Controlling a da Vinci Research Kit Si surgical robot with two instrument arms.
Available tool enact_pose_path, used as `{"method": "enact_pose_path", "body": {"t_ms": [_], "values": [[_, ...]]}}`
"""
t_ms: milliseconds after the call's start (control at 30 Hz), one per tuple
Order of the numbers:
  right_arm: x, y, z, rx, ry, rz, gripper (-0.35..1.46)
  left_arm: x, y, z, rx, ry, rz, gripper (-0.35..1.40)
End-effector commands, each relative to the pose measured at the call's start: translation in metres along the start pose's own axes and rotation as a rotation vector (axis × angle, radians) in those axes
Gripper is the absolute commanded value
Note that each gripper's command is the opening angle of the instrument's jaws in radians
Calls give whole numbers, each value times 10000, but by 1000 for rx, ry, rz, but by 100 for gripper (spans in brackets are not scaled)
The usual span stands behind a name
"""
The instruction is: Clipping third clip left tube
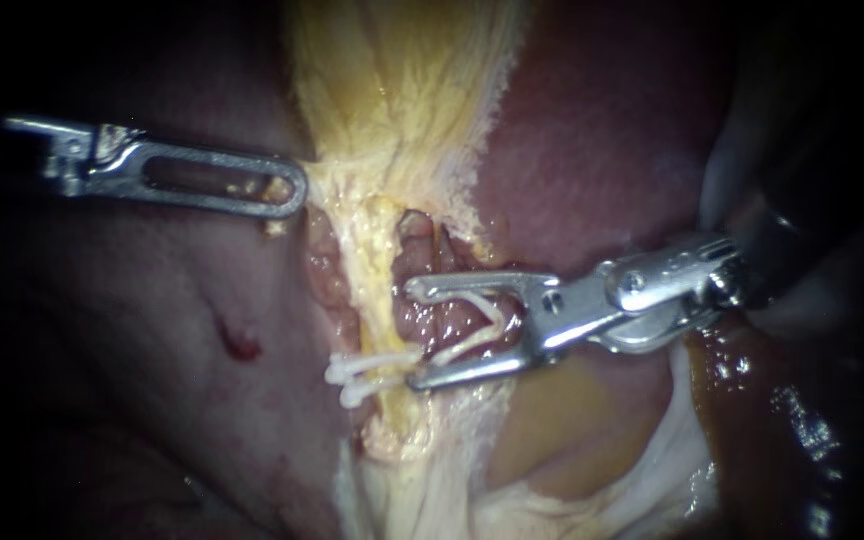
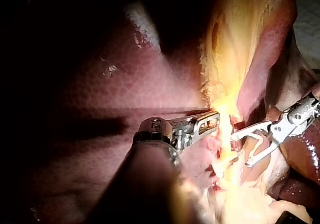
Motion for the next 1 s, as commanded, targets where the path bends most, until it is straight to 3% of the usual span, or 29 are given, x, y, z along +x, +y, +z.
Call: {"method": "enact_pose_path", "body": {"t_ms": [33, 300, 567, 1000], "values": [[-2, 2, 2, 0, 0, 9, 50, 0, 0, 0, 0, 0, 0, -35], [-24, 26, -6, -7, 15, 118, 50, 0, 0, 0, 0, 0, 0, -35], [-40, 35, -10, -2, 19, 177, 50, 0, 0, 0, 0, 0, 0, -35], [-26, 33, 22, 88, 94, 222, 50, 1, 1, 2, -1, -1, 1, -35]]}}
